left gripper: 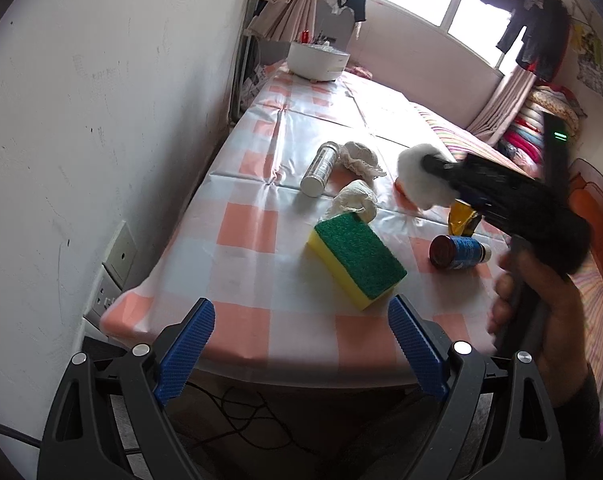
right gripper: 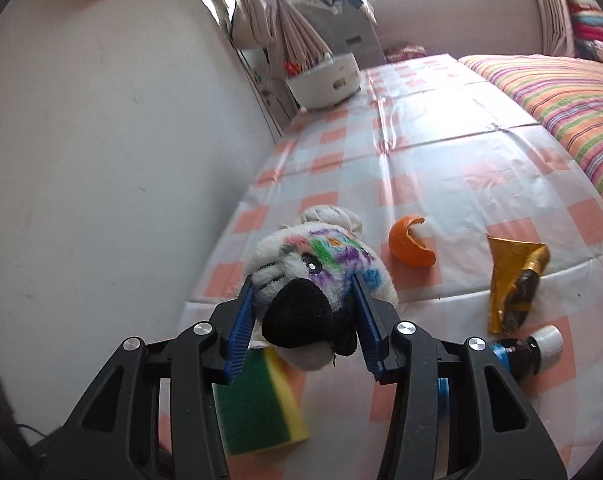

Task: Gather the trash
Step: 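Grasp the green sponge with the left tool while right holds the plush toy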

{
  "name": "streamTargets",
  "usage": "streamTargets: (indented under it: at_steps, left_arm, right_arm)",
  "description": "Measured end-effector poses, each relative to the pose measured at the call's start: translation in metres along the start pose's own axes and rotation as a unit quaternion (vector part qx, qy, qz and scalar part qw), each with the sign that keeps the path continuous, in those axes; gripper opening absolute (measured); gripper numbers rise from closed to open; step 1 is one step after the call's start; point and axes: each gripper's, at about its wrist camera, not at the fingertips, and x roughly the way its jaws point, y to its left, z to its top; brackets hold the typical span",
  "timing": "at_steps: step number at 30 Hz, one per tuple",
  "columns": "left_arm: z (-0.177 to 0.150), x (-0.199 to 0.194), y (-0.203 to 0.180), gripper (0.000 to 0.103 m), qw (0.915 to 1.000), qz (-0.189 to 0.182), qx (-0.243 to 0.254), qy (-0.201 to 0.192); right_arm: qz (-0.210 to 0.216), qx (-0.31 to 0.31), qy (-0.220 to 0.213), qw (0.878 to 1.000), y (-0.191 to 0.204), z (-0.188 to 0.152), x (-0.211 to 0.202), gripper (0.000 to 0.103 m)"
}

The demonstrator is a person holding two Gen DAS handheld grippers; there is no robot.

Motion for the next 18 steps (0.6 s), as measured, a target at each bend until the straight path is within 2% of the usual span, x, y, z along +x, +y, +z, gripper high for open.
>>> streamTargets:
  at_steps: [3, 8, 14, 18]
  left_arm:
    - [0.005, 0.011, -0.007, 0.086, 0.9996, 0.004, -0.025, 0.013]
    - [0.013, 0.033, -0.029, 0.086, 0.9979, 0.031, -0.048, 0.031]
    - [0.023, 0.060, -0.061, 0.086, 0.9950, 0.057, -0.061, 0.055]
    - [0.029, 0.079, -0.069, 0.086, 0.9911, 0.083, -0.077, 0.070]
  right_arm:
    - [0.026, 0.002, -0.033, 0.999, 0.004, -0.003, -0.038, 0.045]
    - [0.060, -0.010, -0.071, 0.996, 0.011, -0.007, -0.087, 0.045]
    - [0.094, -0.011, -0.095, 0.991, 0.008, -0.014, -0.123, 0.045]
    - [0.104, -0.008, -0.097, 0.990, 0.001, -0.020, -0.130, 0.045]
